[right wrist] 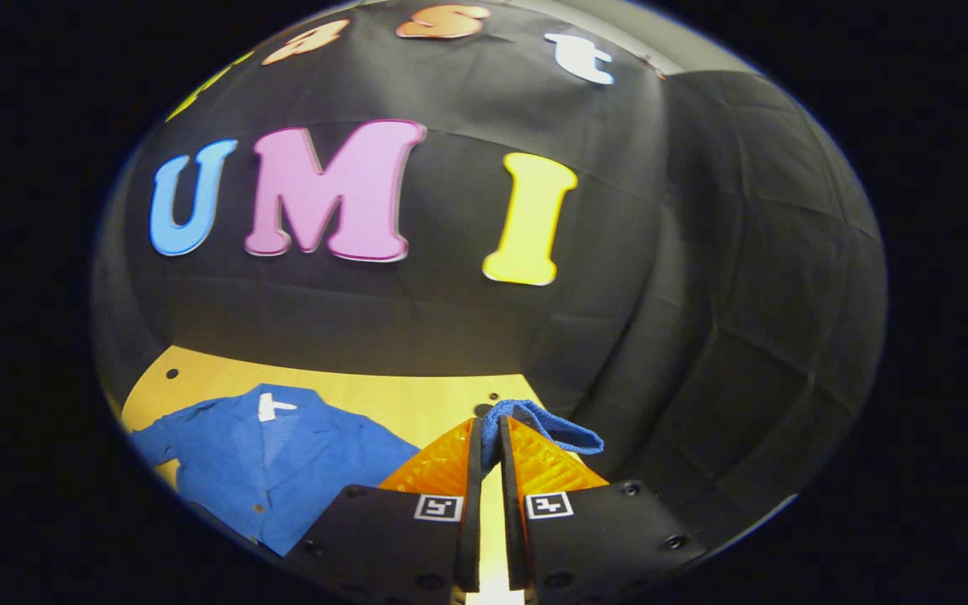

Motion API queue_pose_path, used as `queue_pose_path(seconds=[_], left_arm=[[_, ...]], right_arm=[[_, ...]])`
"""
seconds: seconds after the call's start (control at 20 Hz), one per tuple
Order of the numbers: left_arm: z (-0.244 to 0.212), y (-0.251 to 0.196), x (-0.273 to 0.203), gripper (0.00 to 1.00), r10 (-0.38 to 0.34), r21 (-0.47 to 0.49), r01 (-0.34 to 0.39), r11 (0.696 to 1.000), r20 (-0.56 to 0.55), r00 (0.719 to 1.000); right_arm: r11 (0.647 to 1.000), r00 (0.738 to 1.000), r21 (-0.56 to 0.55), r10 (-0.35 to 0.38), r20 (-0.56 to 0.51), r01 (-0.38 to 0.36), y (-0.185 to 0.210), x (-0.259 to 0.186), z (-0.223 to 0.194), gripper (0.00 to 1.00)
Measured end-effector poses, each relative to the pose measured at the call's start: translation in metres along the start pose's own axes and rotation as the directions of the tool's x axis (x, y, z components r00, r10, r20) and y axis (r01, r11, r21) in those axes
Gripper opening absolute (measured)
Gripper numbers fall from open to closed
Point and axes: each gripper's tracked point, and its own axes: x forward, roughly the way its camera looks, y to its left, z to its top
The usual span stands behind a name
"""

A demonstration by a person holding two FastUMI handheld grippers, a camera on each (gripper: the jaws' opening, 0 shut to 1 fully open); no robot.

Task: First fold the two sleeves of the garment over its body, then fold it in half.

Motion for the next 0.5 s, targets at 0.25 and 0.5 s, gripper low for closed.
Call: queue_pose_path(seconds=[0.25,0.5], left_arm=[[0.004,0.078,-0.023,0.82,0.096,0.017,-0.096,0.995,0.015,0.995],[-0.006,0.137,-0.043,0.82,0.202,0.041,-0.201,0.979,-0.008,0.979]], right_arm=[[0.985,0.984,-0.038,0.169,-0.056,-0.171,0.141,0.023,0.002,0.13],[0.941,0.941,-0.122,0.292,-0.172,-0.314,0.271,0.056,-0.05,0.13]])
